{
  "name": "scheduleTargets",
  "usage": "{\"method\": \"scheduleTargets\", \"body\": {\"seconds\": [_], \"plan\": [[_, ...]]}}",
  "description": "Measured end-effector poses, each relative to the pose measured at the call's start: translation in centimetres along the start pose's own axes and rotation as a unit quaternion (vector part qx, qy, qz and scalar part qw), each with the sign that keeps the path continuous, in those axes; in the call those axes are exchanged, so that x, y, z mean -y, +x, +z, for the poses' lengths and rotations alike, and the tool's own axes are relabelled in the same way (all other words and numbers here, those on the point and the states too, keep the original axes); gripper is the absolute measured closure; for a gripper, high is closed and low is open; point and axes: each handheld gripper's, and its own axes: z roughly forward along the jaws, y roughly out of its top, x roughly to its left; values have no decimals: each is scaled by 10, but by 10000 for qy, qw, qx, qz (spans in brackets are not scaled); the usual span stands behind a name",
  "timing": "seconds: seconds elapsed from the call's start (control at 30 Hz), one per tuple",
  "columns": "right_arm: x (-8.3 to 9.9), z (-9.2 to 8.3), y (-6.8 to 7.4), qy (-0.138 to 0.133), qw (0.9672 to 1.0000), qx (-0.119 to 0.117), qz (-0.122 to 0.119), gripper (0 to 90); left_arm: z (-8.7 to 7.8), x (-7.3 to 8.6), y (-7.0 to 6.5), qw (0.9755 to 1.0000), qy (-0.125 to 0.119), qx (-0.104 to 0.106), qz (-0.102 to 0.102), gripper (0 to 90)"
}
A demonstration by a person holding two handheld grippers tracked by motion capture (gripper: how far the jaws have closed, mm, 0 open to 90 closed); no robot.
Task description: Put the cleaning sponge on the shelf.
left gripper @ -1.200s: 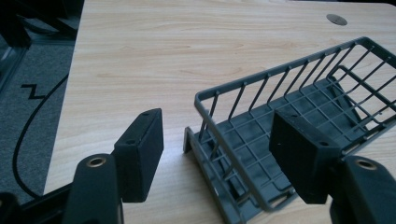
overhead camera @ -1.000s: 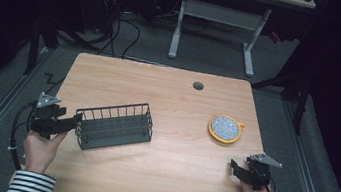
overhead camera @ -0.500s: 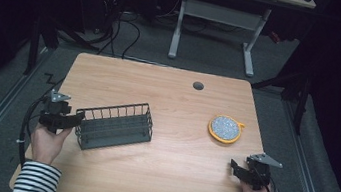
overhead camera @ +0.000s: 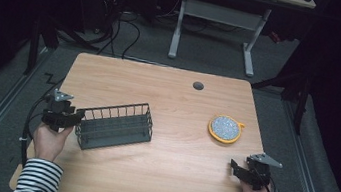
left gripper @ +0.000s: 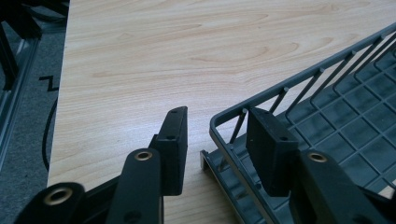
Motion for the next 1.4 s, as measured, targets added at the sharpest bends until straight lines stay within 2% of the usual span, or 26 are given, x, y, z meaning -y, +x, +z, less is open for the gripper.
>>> {"method": "scheduleTargets", "body": {"seconds": [0.37, 0.67, 1.23, 1.4], "plan": [[0, 0, 0, 11, 10000, -2, 1, 328, 5, 0, -2, 10000, 4, 68, 7, 697], [0, 0, 0, 4, 10000, -11, 3, 328, 5, 1, -4, 9999, -47, -3, -94, 708], [0, 0, 0, 7, 10000, -19, -12, 327, 12, -5, -27, 9998, -67, -92, -163, 710], [0, 0, 0, 7, 10000, -22, -16, 327, 15, -8, -35, 9997, -104, 42, -220, 708]]}}
